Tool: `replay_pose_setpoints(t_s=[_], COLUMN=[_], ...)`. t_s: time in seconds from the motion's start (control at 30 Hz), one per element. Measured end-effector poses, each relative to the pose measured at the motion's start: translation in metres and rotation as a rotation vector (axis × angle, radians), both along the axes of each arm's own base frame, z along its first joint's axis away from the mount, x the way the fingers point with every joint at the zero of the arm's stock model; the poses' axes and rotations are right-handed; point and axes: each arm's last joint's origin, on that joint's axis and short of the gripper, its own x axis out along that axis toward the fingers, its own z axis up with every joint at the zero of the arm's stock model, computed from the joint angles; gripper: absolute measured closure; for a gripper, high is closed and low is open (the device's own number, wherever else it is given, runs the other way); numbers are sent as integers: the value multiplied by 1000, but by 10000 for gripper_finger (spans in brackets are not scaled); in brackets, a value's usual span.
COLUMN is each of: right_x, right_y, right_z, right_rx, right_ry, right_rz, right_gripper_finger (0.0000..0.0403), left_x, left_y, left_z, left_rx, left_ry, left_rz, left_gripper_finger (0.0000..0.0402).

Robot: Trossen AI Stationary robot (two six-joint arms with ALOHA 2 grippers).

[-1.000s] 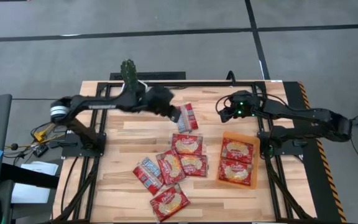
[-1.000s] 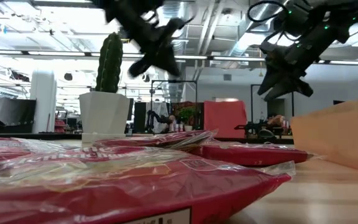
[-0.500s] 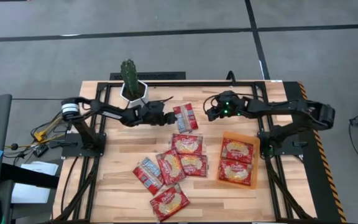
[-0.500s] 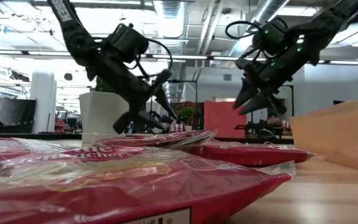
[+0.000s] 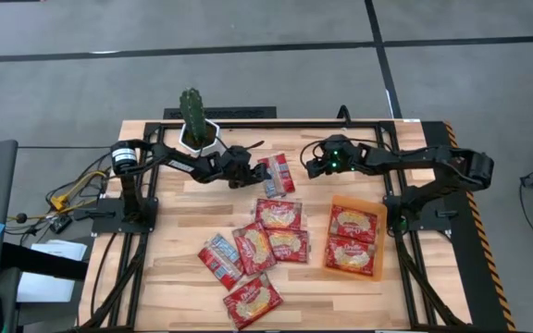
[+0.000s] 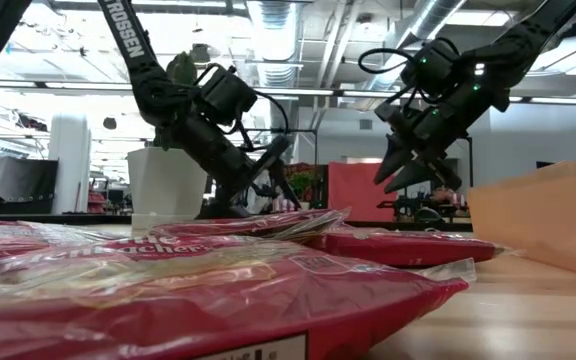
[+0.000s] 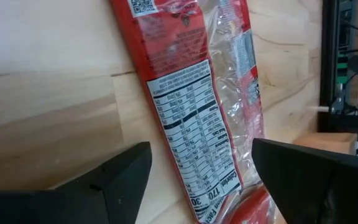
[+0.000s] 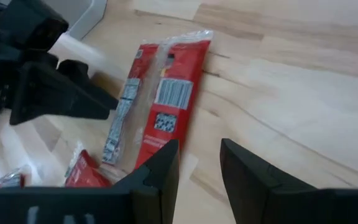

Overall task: Sort popcorn bags into baskets
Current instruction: Put the popcorn bag into the orange bin

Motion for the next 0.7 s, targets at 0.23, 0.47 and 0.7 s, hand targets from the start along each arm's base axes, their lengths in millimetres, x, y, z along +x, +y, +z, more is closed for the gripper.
replay_pose_setpoints(t_s=[0.23,0.47,0.7], right_x=[0,3,15], right_y=[-5,-7,-9], right_z=[2,-3,-23], right_rx=[-25,-34,0], right_ry=[-18,-19,-15], right_rz=[-13,-19,-13], right_gripper_finger=[264,257,265], left_x=[2,3,4], left_y=[1,-1,0], left_z=[0,0,2], left_rx=[36,60,70], left_ry=[53,64,33], left_rz=[10,41,44], left_gripper_finger=[148,196,185])
